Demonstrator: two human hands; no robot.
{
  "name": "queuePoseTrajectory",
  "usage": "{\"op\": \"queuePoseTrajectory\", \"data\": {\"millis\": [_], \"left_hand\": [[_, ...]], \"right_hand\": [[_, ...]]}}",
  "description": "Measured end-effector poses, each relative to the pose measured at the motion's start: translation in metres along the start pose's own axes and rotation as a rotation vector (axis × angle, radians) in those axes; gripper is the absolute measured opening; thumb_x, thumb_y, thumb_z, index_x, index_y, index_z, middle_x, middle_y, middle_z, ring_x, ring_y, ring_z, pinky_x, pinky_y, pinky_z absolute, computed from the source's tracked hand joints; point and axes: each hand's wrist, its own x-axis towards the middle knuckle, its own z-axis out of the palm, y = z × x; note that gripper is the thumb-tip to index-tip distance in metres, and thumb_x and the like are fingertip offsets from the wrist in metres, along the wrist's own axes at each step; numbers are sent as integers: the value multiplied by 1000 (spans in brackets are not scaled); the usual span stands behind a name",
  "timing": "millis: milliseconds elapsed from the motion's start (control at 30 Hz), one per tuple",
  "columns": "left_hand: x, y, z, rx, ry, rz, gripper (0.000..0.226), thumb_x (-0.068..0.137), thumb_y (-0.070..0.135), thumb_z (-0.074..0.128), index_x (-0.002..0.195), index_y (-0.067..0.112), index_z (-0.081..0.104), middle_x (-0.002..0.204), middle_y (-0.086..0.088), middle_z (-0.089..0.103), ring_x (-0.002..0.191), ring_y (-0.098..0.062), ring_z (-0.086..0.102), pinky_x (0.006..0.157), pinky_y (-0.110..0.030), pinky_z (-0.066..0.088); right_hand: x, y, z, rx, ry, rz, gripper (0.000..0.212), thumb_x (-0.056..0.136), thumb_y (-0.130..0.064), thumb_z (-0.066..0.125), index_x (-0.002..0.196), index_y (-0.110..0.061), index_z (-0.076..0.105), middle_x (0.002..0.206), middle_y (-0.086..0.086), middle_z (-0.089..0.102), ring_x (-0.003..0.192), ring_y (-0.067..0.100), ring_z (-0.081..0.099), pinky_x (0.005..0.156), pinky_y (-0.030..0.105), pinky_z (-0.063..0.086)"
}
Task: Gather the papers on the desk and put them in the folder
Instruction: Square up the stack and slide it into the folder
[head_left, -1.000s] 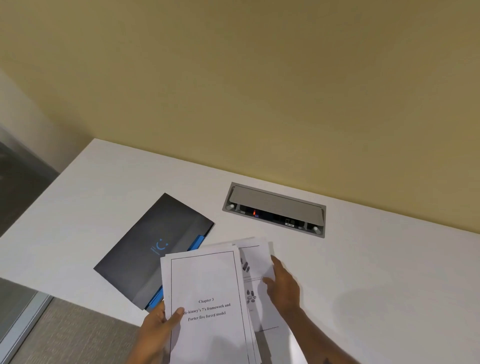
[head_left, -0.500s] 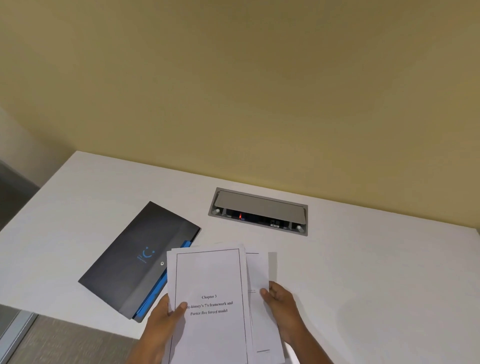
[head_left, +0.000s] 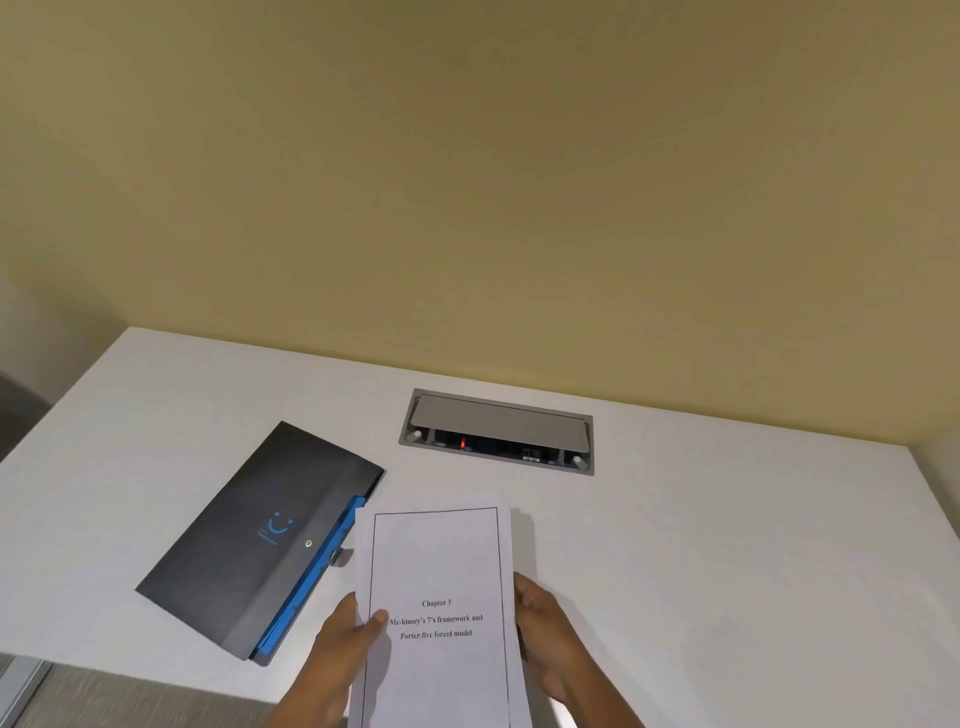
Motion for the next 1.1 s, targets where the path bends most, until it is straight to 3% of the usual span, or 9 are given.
{"op": "queuePoseTrajectory", "data": {"millis": [200, 300, 367, 433, 533, 633, 733, 900, 1100], "left_hand": [[2, 20, 16, -91, 35, 46, 22, 105, 16, 54, 126, 22, 58, 122, 2, 67, 120, -26, 59, 99, -41, 46], [1, 36, 25, -118, 31, 98, 17, 105, 18, 54, 119, 27, 57, 115, 11, 64, 118, -21, 55, 100, -39, 44], [2, 50, 32, -110, 24, 132, 18, 105, 20, 54, 123, 26, 53, 118, 10, 62, 121, -21, 54, 107, -44, 45], [1, 63, 39, -96, -4, 186, 23, 106, 23, 53, 128, 27, 53, 125, 5, 64, 120, -23, 59, 105, -47, 50], [0, 83, 50, -53, -40, 269, 28, 106, 30, 53, 133, 33, 49, 125, 2, 63, 114, -24, 63, 94, -46, 58], [2, 99, 60, -100, -23, 337, 28, 107, 29, 50, 133, 39, 49, 123, 5, 65, 110, -20, 64, 85, -40, 58], [1, 108, 64, -171, 1, 407, 32, 108, 23, 48, 128, 48, 50, 123, 15, 65, 113, -8, 62, 86, -30, 54], [7, 99, 69, -163, -12, 471, 40, 107, 24, 50, 141, 46, 44, 127, 18, 63, 117, -7, 62, 78, -18, 58], [19, 65, 77, -147, -1, 411, 40, 104, 29, 57, 135, 50, 42, 125, 18, 61, 116, -12, 62, 68, -11, 57]], "right_hand": [[-7, -16, -5, 156, 100, 16, 42, 99, -55, 61, 128, -28, 75, 136, 6, 75, 128, 36, 69, 104, 42, 56], [-9, -23, -6, 217, 226, 27, 66, 103, -71, 41, 155, -31, 53, 159, -10, 51, 152, 18, 44, 127, 42, 32], [-14, -32, -4, 203, 269, -85, 52, 104, -64, 47, 152, -42, 50, 161, -17, 45, 153, 10, 37, 129, 36, 24], [-17, -46, -1, 108, 290, -173, 23, 107, -52, 53, 128, -59, 56, 145, -31, 58, 138, -1, 52, 116, 26, 38], [-17, -61, -2, 1, 378, -292, 29, 110, -31, 54, 117, -59, 59, 125, -24, 72, 115, -4, 67, 95, 21, 53], [-17, -74, -3, -8, 462, -375, 33, 108, -24, 56, 128, -50, 60, 127, -17, 73, 116, 4, 69, 97, 30, 60], [-19, -81, -10, 68, 518, -447, 43, 107, -17, 60, 114, -59, 66, 115, -21, 77, 103, -1, 74, 77, 18, 62], [-22, -66, -14, 126, 536, -455, 35, 106, -21, 64, 127, -50, 66, 123, -19, 76, 114, 1, 72, 94, 25, 56], [-22, -38, -8, 90, 518, -363, 38, 104, -20, 68, 116, -55, 67, 120, -20, 77, 114, 2, 72, 96, 24, 56]]}}
